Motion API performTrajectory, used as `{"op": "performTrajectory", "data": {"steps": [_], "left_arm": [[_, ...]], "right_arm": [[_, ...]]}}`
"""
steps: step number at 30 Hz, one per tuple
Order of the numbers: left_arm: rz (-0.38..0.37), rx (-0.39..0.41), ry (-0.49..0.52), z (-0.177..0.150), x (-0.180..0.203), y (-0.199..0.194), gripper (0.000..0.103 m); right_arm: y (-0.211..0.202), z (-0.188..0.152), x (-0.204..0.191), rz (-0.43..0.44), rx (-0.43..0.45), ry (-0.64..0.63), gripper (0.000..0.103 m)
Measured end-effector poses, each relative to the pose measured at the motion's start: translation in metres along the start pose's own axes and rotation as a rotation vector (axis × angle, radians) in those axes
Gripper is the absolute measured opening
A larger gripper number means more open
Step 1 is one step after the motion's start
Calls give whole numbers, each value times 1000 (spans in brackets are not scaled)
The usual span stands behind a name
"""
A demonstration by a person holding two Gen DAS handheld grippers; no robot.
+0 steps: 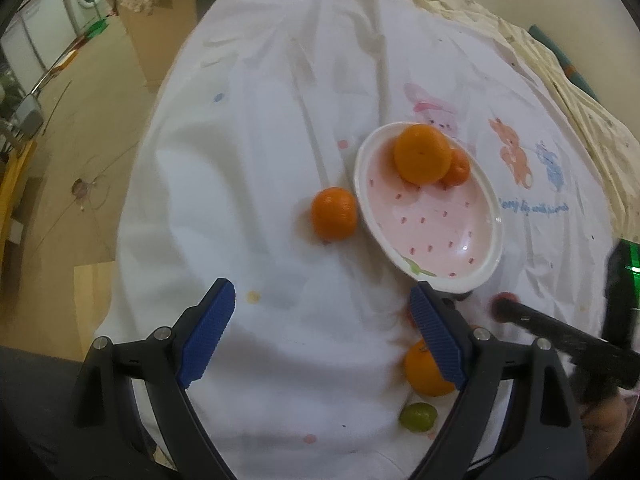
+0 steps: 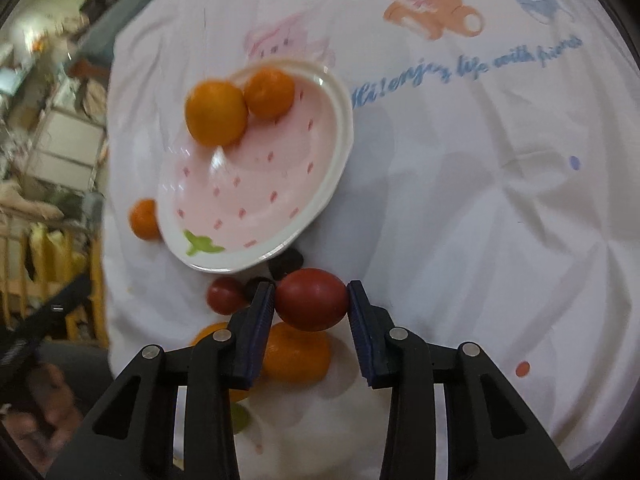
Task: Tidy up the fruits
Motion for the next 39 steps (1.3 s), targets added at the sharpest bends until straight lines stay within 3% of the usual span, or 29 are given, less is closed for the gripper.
{"op": "performTrajectory", "data": {"steps": [6,12,20,23,26,29,39], "left_arm": [[-16,-42,19,-7,7,8,87],[-120,-132,172,-35,68,22,87],[-78,-156,281,-55,114,37,86],[-30,-167,334,-57,124,45,76],[-28,-175,357,-58,129,51,67],[-26,-148,353,-55,131,47,52],[-24,-148,347,-56,130,37,46]], "right_arm": [[-31,-1,-2,84,67,35,39],[-44,2,4,125,102,87,39],[-55,8,13,177,129,143,39],[-57,8,13,203,123,145,39],[-59,10,12,216,124,142,39],[-60,11,13,229,121,152,39],[-64,12,6,253,128,141,39]]}}
Point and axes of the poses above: each gripper's, at about its wrist camera, not at the fingertips, and y roughly the way its jaws point, x to its right, z to its top, the point moved 3 cm from there along y, roughly the way its jaws point, and after that the axes turned 9 degrees about y, right-handed, at the moved point
